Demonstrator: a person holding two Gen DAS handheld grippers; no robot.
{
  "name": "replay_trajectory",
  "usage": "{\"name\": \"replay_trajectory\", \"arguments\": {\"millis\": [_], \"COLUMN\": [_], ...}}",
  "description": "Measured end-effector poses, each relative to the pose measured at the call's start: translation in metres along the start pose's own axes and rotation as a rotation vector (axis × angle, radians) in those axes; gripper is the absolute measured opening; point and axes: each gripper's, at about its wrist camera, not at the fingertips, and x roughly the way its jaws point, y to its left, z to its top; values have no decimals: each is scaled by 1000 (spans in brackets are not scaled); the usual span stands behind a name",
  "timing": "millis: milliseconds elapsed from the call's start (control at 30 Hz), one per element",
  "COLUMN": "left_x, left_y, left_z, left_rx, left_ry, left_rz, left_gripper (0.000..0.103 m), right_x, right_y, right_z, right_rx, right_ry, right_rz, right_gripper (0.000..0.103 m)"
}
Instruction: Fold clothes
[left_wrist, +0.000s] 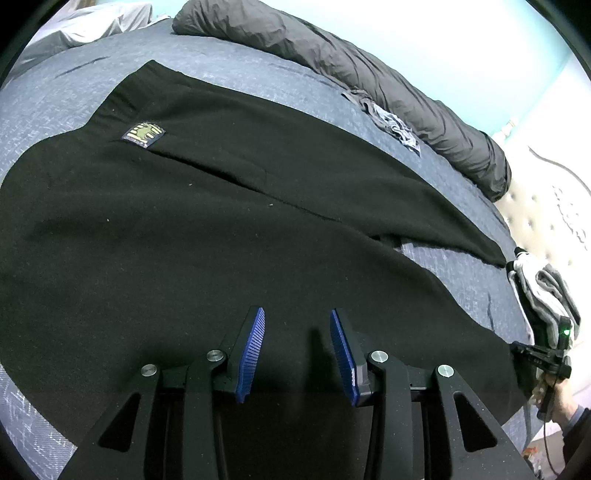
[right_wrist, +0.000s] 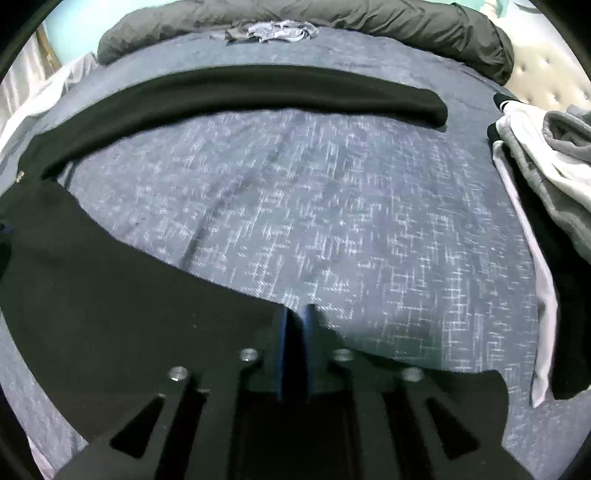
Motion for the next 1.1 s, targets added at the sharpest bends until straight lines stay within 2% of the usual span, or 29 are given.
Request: {"name": "replay_trajectory", "arguments": {"millis": [33, 67, 133, 233, 367, 400, 467, 533, 600, 733, 867, 900, 933, 1000, 1100], "left_x": [0, 1, 2, 2, 1, 1, 1, 0, 0, -1, 0, 0, 0, 0, 0], "left_y": [0, -1, 0, 0, 0, 0, 1, 3, 4, 4, 1, 1, 0, 0, -1], "left_z": [0, 0, 0, -1, -2, -2, -3, -2, -2, -3, -2, -2, -2, -2, -3], "left_rx": [0, 1, 1, -2, 2, 2, -1, -7, -7, -8, -4, -3, -2, 0, 3], "left_ry": [1, 1, 3, 9, 10, 10, 10, 10, 8, 6, 8, 9, 9, 10, 12], "left_rz": [0, -1, -1, -7, -6, -5, -4, -4, -4, -4, -7, -7, -7, -7, -8], "left_gripper": [40, 40, 40, 40, 40, 40, 40, 40, 40, 40, 40, 40, 40, 40, 40], "right_x": [2, 0, -4, -7, 0, 3, 8, 9, 10, 7, -4, -6, -8, -14, -25], "right_y": [0, 0, 2, 18, 38, 42, 51, 49, 47, 23, -7, -14, -21, -37, -62], "right_z": [1, 0, 0, 1, 9, 9, 8, 8, 9, 11, 7, 5, 3, -7, -21], "right_rx": [-5, -10, -30, -121, -171, -186, -228, -213, -195, -106, -11, 13, 36, 94, 152], "right_ry": [10, 5, -5, -8, -1, 4, 21, 17, 12, 4, 16, 25, 35, 57, 46], "right_rz": [-17, 3, 54, 71, 92, 95, 103, 85, 65, -26, -60, -66, -72, -100, -116], "right_gripper": [44, 45, 46, 46, 46, 44, 26, 10, 6, 5, 5, 11, 34, 66, 66]}}
